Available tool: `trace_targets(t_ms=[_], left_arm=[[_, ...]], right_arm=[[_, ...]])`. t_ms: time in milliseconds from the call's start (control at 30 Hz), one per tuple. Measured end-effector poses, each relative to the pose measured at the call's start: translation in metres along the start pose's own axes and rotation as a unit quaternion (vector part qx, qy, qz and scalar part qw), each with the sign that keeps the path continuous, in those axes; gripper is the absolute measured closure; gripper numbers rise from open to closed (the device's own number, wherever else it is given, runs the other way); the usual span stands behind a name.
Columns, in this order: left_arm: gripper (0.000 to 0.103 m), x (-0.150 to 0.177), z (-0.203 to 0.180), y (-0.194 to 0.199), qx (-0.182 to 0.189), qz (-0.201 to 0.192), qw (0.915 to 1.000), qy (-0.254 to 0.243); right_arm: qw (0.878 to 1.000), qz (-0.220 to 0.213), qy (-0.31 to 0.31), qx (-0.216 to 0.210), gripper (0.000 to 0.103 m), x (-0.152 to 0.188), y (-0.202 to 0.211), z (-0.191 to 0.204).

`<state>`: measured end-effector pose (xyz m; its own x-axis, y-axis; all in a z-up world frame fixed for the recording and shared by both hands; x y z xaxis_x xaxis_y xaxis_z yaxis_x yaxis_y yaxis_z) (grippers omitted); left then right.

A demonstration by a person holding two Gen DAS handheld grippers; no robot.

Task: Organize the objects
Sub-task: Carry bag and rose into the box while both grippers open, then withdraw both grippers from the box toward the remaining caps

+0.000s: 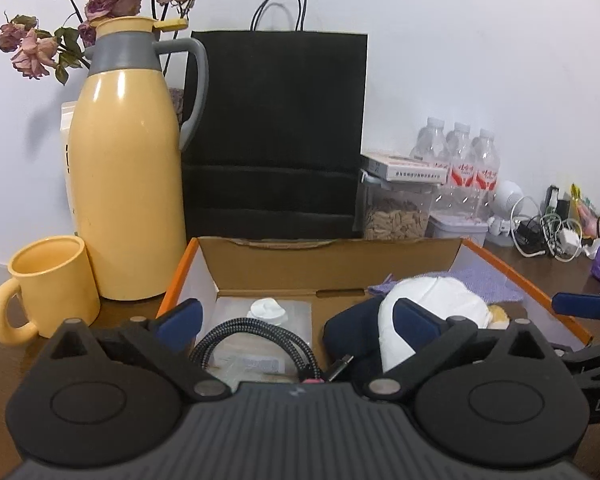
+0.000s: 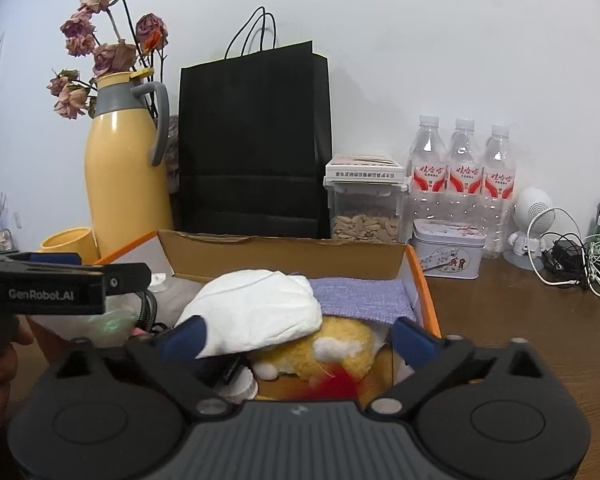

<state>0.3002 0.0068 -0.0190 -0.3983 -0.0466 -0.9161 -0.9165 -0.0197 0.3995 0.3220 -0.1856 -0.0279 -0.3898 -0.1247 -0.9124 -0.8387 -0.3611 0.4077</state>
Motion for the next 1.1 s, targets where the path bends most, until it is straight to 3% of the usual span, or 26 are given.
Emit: trace_targets(t_ms=[633,1100], left_arm=[[0.0,0.0,0.004,0.009,-0.001,-0.013,0.9999,0.01],[0.0,0.016,0.015,0.037,-0.024,-0.001,0.9992,0.032]], right_arm=[[1.0,-0.012,0.005,0.01,0.0,-0.001,0.007,0.004],[1.0,-0.02,0.017,0.013,0.0,0.004,0.026,0.019]])
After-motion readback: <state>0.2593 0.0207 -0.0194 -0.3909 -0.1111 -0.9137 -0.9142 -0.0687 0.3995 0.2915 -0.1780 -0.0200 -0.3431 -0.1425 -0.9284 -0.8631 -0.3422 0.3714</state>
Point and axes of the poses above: each gripper's, at about its wrist camera, not at the fingertips, and y roughly against the way its jaws point, z to its left, x to its underside, the point moved 4 cm from there along -y, roughly the way its jaws point, and after that the axes turned 1 degree about z, right-handed, at the moved point
